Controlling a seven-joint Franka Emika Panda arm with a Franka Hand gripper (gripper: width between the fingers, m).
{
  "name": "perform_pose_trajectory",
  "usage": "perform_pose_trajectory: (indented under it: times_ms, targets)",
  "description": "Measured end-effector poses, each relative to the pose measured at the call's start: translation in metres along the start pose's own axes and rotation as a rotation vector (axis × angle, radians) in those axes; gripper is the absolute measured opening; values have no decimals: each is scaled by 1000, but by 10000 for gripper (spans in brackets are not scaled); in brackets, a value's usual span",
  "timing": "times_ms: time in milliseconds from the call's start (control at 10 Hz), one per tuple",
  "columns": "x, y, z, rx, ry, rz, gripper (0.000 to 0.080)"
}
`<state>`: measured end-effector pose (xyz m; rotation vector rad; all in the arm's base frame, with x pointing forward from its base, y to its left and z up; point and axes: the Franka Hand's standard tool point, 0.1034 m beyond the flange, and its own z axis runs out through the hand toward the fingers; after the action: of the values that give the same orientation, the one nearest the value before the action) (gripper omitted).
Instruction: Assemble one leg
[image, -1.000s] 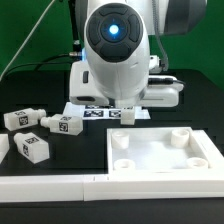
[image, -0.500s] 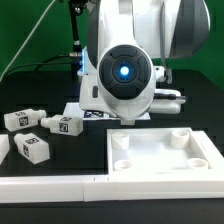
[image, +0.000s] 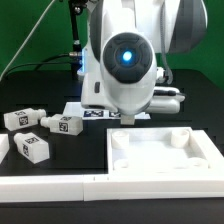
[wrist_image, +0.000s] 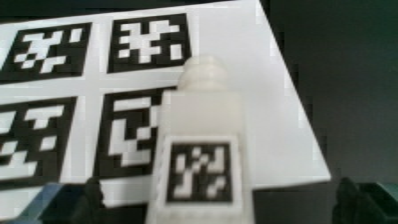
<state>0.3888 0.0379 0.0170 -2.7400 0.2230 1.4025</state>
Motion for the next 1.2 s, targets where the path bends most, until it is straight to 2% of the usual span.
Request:
perform_pose_trajectory:
  times_ms: [200, 500, 700, 800, 900, 1000, 1200]
  targets:
    - [3, 4, 14, -1, -40, 10, 648]
    - [3, 0, 17, -8, -39, 7, 648]
    - [3, 0, 17, -8, -39, 7, 383]
    - [3, 0, 16, -8, -39, 7, 383]
    - [1, 0, 12, -9, -46, 5, 278]
    - [-5, -4, -6, -8, -47, -5, 279]
    - [-14, -12, -57, -2, 6, -26, 279]
